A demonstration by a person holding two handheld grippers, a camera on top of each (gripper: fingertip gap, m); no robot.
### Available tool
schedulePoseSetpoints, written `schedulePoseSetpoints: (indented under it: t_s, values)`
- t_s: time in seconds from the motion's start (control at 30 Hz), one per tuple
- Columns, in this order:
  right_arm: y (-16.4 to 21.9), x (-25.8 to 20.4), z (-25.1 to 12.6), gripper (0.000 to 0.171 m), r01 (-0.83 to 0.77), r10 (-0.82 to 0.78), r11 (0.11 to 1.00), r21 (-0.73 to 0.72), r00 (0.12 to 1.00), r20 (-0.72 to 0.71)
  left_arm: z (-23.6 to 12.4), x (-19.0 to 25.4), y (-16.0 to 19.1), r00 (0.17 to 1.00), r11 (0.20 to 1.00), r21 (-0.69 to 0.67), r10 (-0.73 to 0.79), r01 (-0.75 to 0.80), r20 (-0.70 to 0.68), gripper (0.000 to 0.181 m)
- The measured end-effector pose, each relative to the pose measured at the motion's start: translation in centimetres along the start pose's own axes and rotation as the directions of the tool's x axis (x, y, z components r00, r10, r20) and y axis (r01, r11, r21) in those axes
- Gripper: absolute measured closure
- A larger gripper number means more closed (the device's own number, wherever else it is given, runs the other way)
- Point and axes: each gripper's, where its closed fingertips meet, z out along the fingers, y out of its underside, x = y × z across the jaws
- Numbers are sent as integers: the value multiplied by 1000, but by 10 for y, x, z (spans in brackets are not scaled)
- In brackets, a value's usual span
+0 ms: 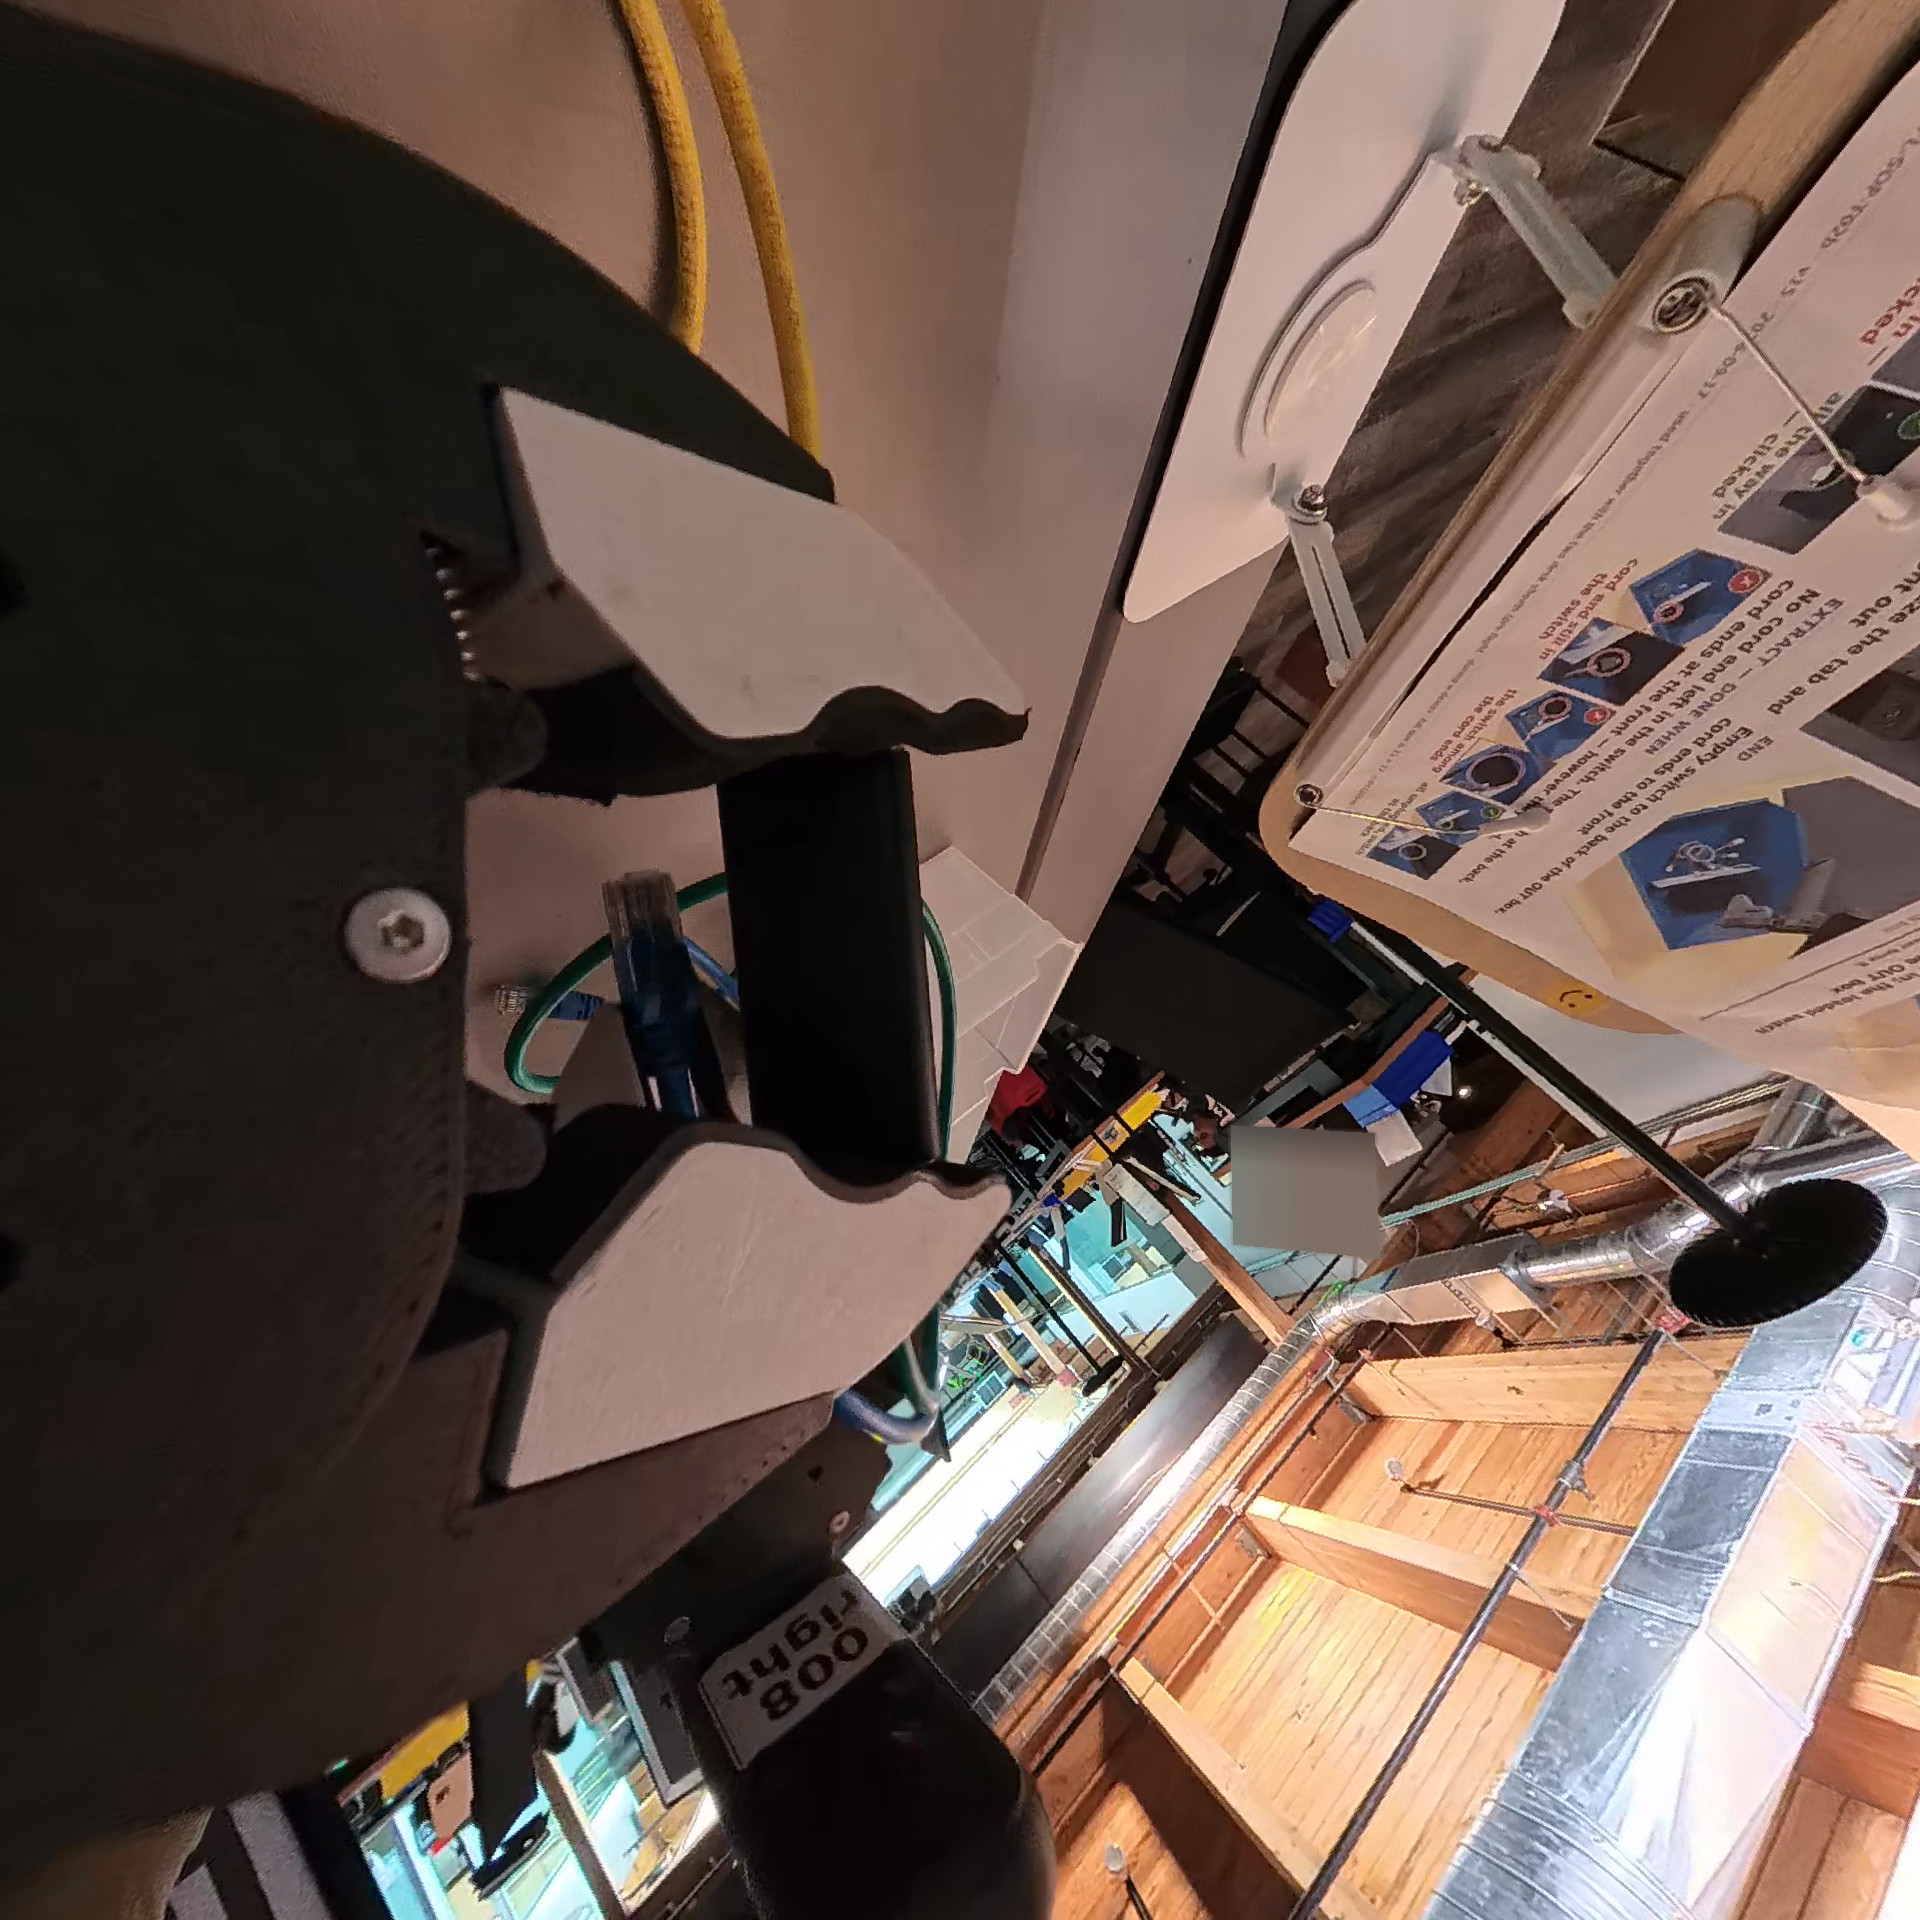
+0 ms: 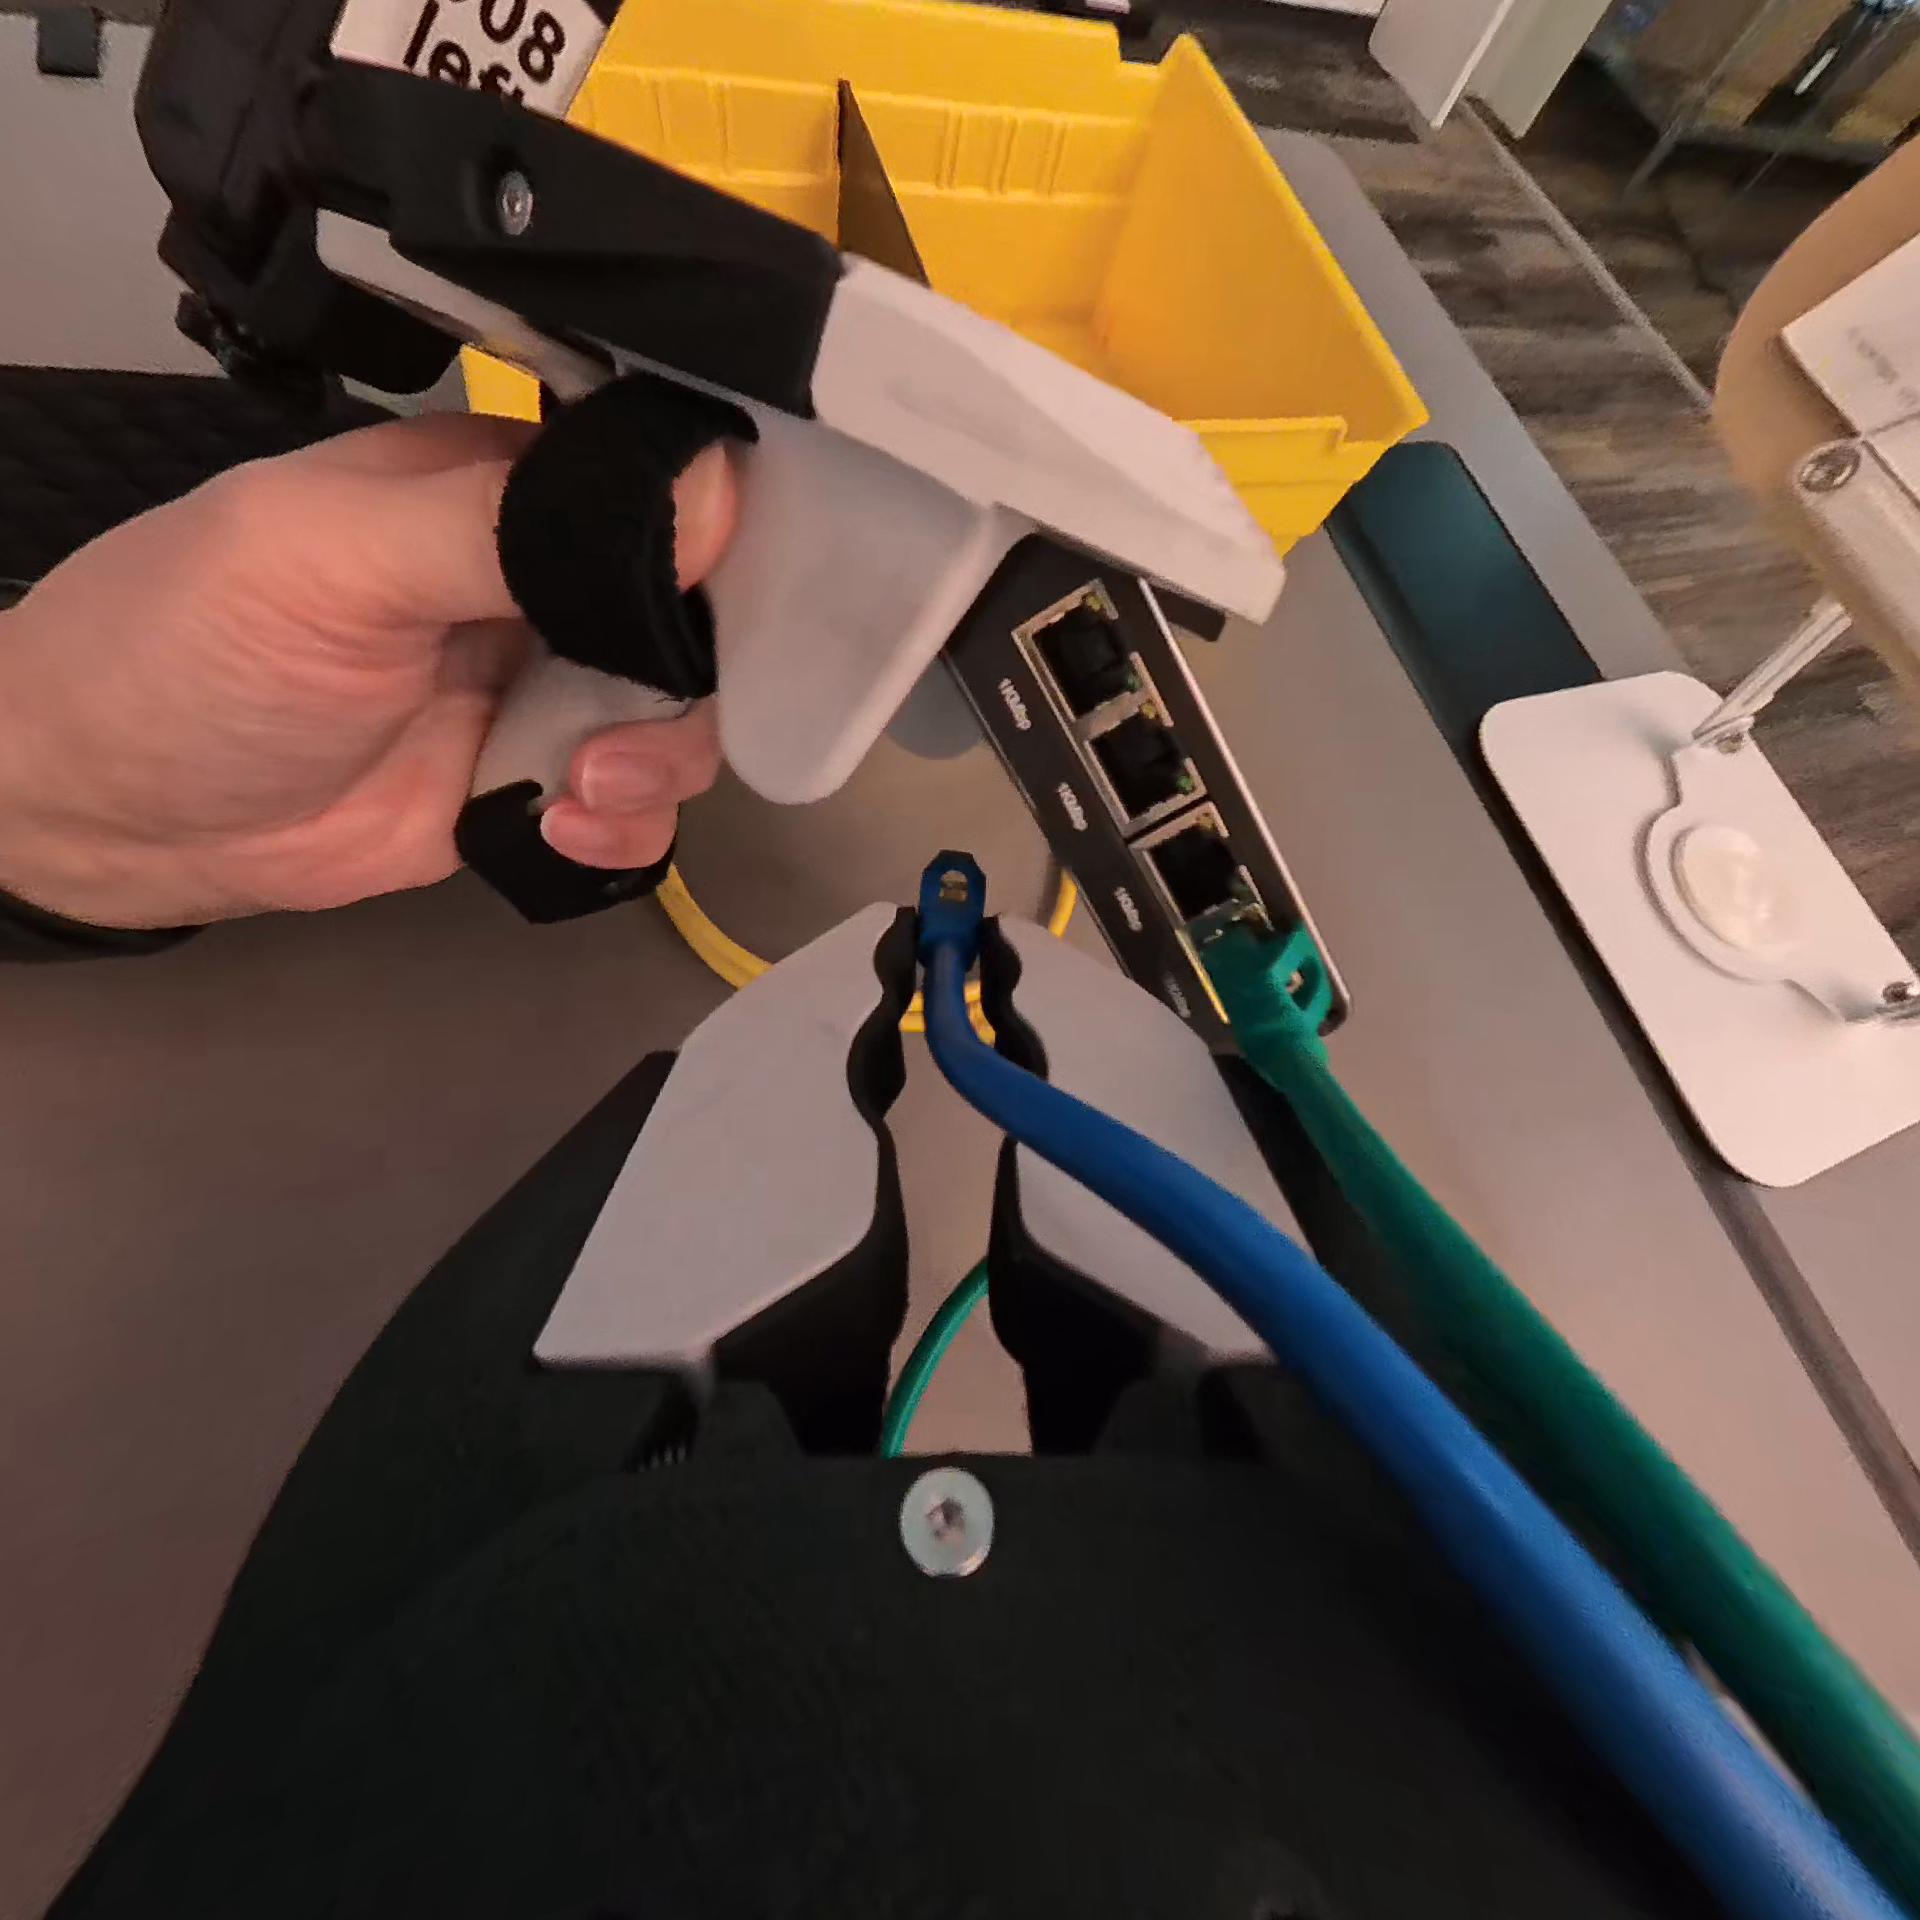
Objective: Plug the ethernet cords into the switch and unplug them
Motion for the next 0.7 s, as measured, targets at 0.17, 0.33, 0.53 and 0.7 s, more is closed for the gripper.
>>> schedulePoseSetpoints:
  t_s: [0.17, 0.33, 0.53, 0.7]
  values:
    - [-2, 3, 7, 160, 49, -47, 998, 45, 998, -47, 1, 16, 0, 999, 1000, 15, 26, -25, -44, 106]
    - [-25, 35, -19, 160, 175, -119, 965, 194, 956, -266, -4, 44, -9, 979, 988, 75, 144, -134, -145, 106]
    - [-44, 47, -46, 159, 341, -217, 908, 244, 881, -420, -5, 73, 1, 882, 901, 53, 432, -430, -190, 106]
    - [-50, 56, -63, 160, 428, -270, 874, 230, 821, -504, 1, 76, 19, 801, 807, -48, 575, -589, -166, 106]
